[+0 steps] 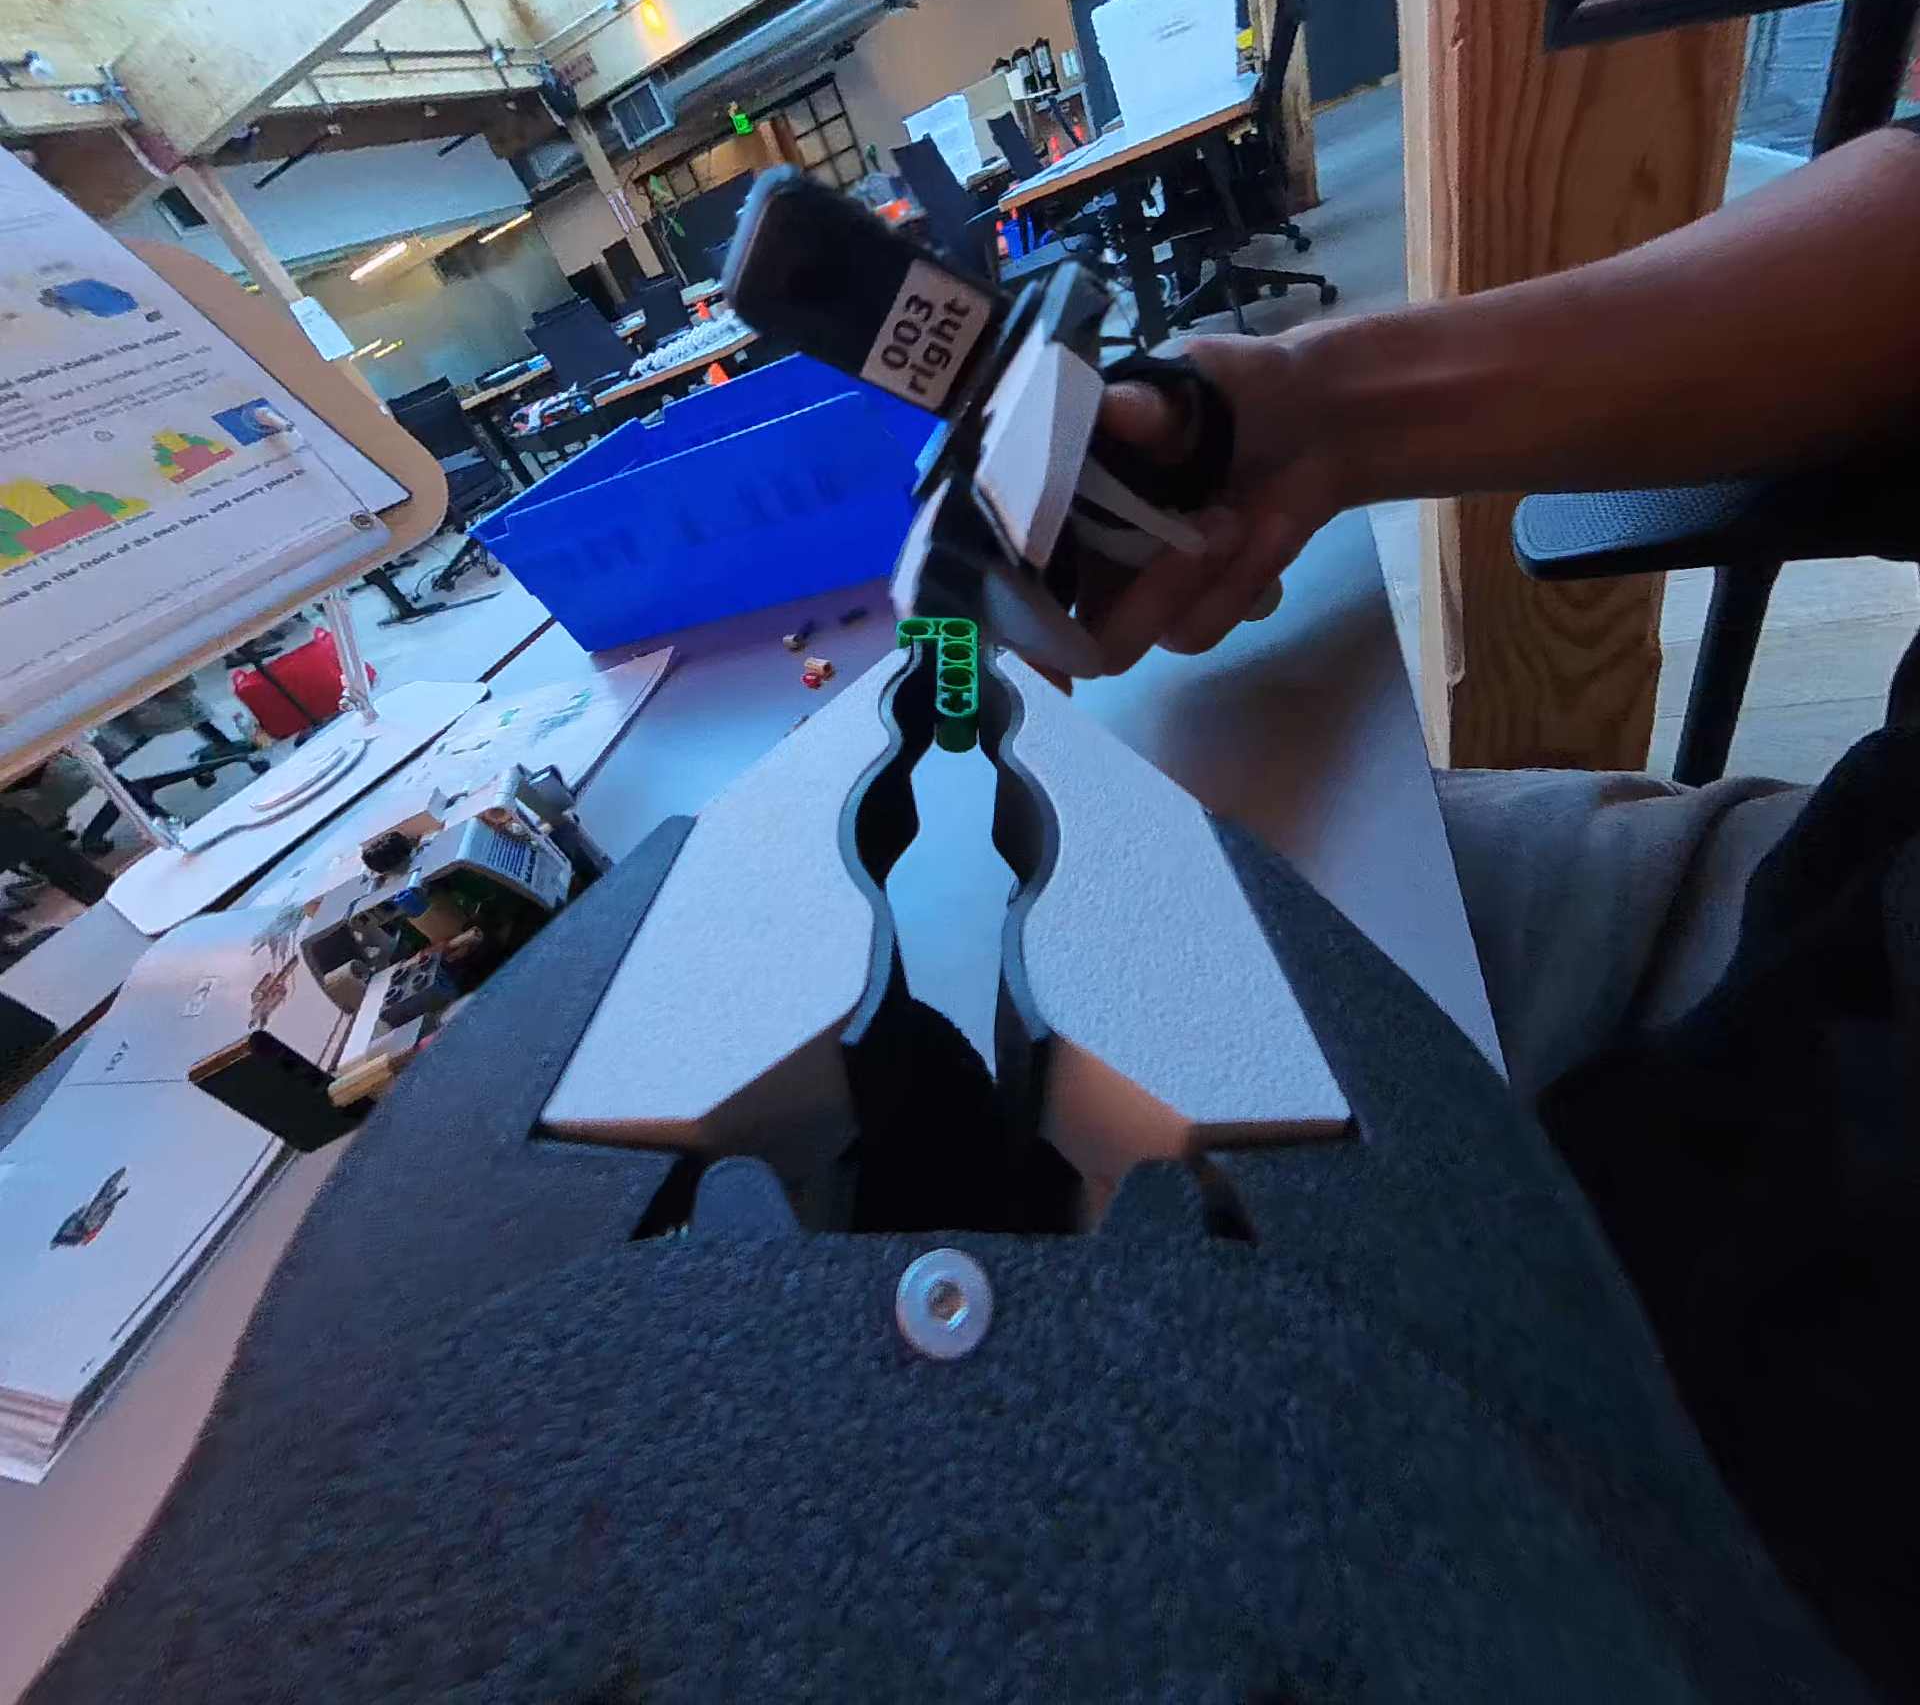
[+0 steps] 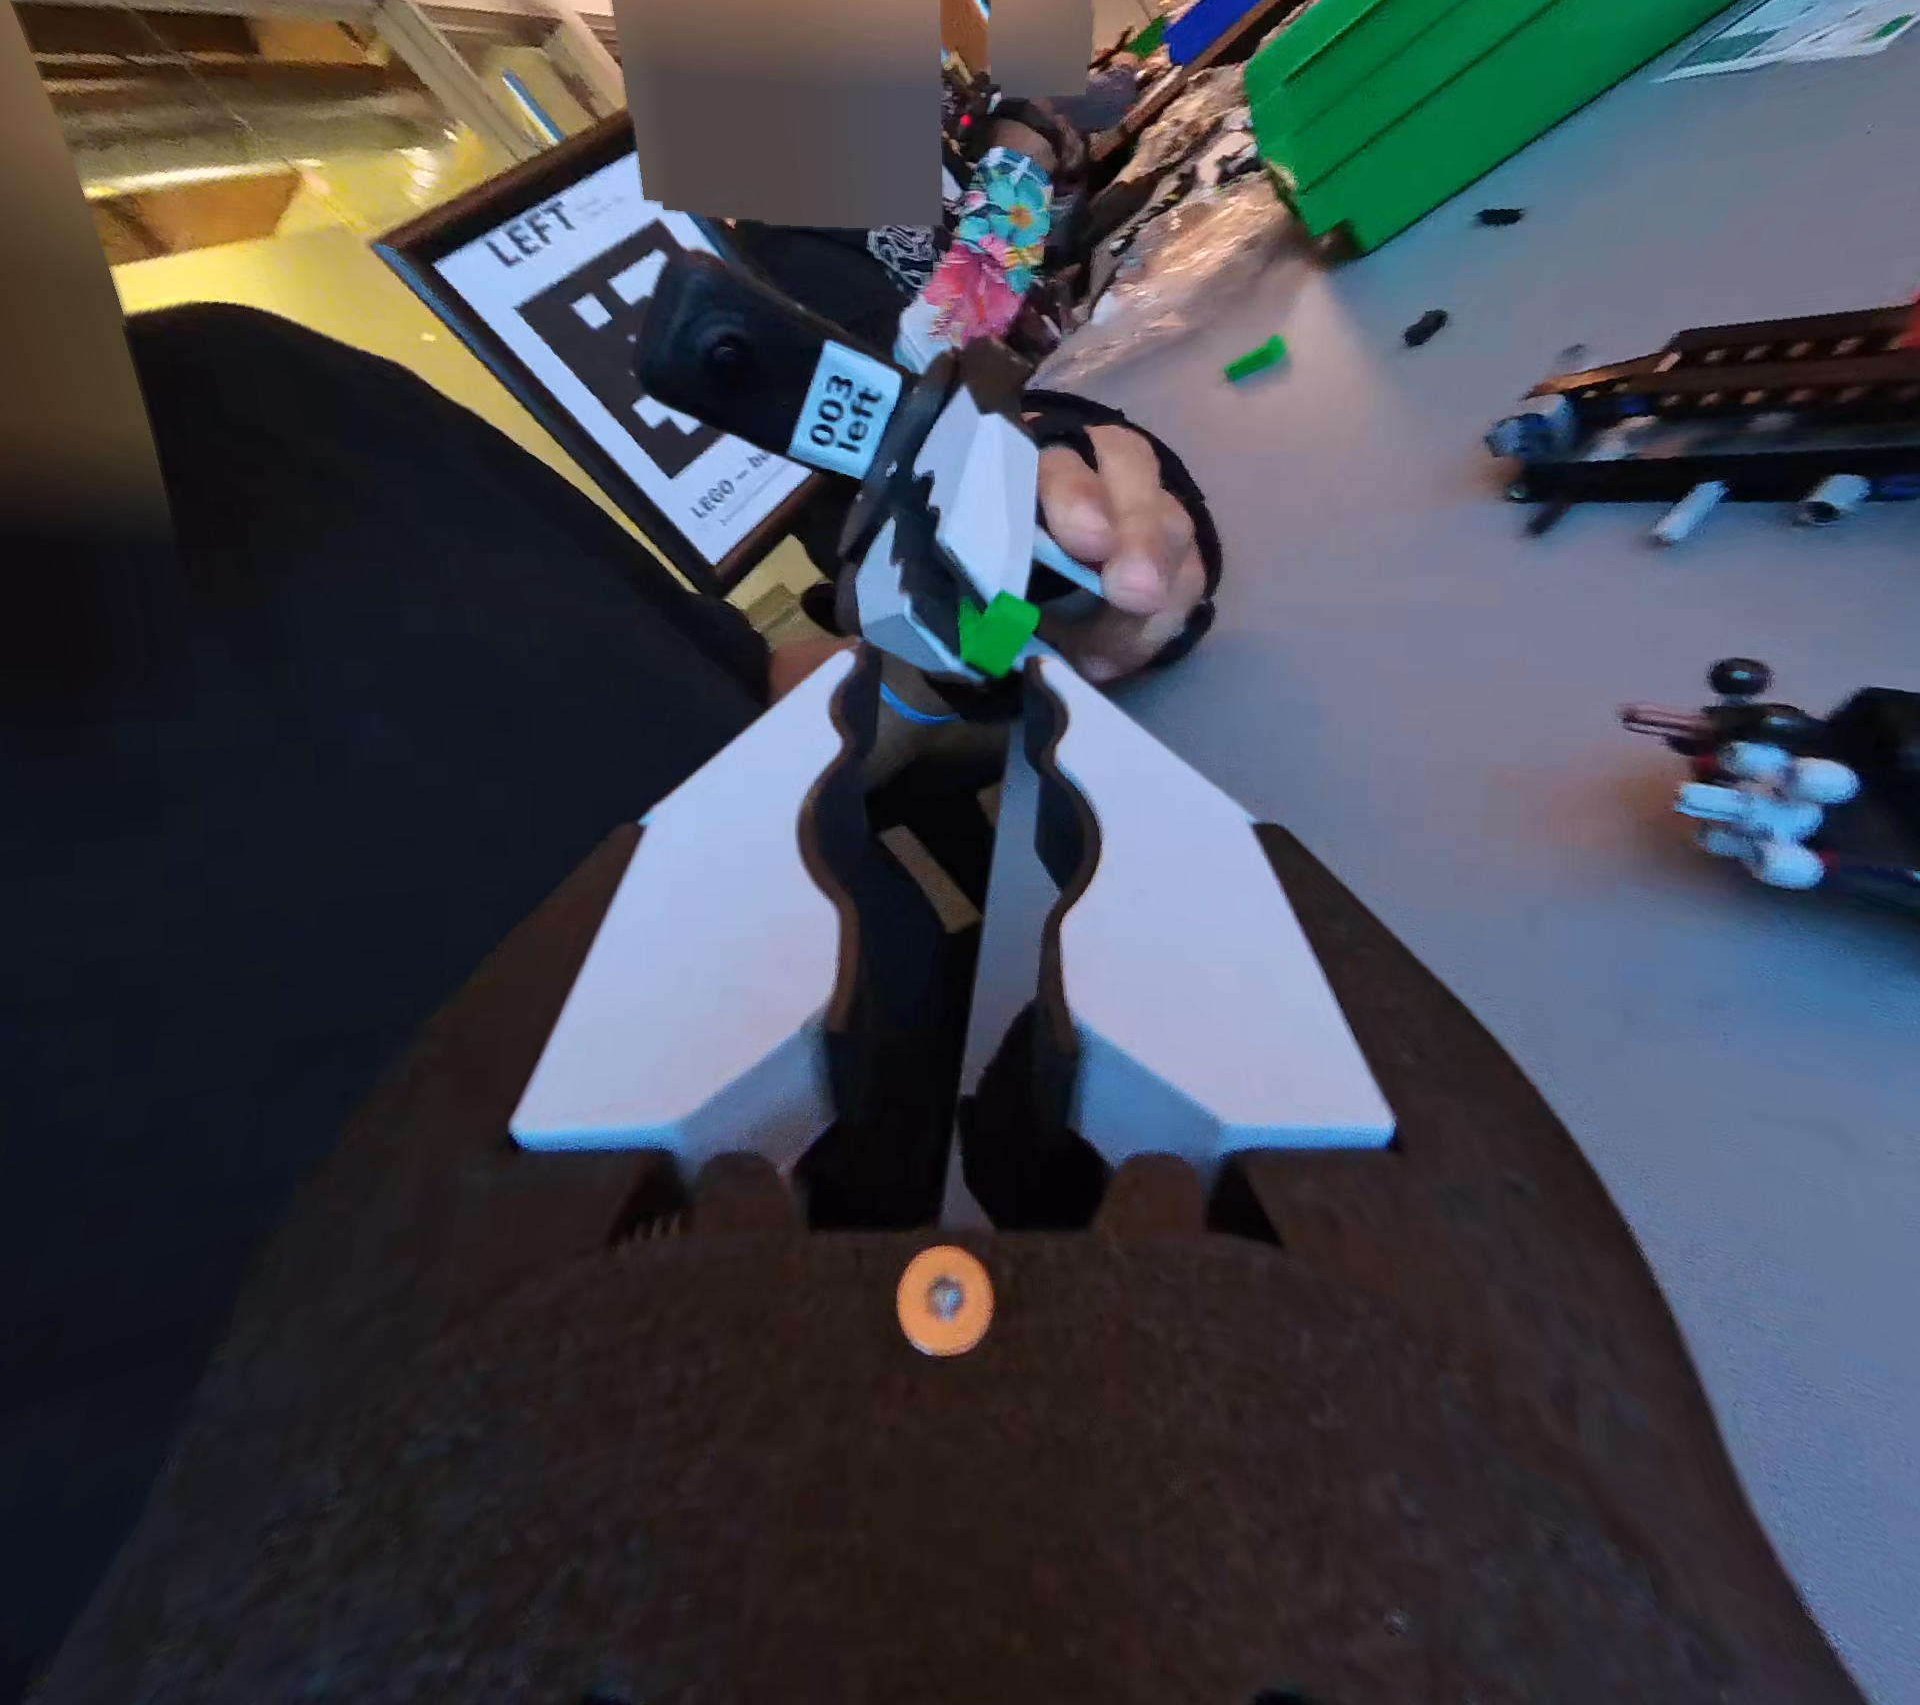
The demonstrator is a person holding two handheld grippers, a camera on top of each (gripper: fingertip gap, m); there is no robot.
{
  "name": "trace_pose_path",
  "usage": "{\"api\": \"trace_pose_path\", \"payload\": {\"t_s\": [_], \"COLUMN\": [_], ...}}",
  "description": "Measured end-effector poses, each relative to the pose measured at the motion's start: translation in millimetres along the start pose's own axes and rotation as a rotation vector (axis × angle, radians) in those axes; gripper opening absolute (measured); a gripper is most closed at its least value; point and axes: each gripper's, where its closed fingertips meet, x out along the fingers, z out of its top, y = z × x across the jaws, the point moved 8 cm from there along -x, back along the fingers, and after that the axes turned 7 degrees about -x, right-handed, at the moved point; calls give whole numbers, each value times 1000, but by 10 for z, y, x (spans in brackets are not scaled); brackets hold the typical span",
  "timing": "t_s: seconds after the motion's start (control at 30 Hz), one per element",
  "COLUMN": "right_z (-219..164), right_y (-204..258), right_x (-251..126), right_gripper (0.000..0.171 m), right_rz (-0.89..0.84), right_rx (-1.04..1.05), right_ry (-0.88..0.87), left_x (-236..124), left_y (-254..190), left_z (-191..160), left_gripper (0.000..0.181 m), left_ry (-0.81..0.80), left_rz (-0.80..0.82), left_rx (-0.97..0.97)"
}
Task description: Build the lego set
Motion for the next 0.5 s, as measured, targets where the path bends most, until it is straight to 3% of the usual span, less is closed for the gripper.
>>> {"api": "trace_pose_path", "payload": {"t_s": [0.07, 0.1, 0.17, 0.33, 0.43, 0.5], "right_z": [5, -6, -40, -166, -243, -246], "right_y": [-9, -36, -69, -197, -241, -283], "right_x": [36, 40, 46, 82, 133, 7], "right_gripper": [21, 10, 8, 6, 9, 27], "right_rz": [18, 8, 5, -162, -227, -384], "right_rx": [39, 64, 108, 177, 141, -33], "right_ry": [-17, -11, -10, 81, 153, 308], "left_x": [-5, -11, -20, -39, -70, -126], "left_y": [-24, -33, -45, -59, -46, 15], "left_z": [9, 15, -4, -183, -255, -340], "left_gripper": [5, 5, 5, 6, 5, 5], "left_ry": [-10, -7, 30, 273, 383, 460], "left_rz": [-6, -9, -9, 51, 17, 18], "left_rx": [27, 36, 52, 110, 35, -37]}}
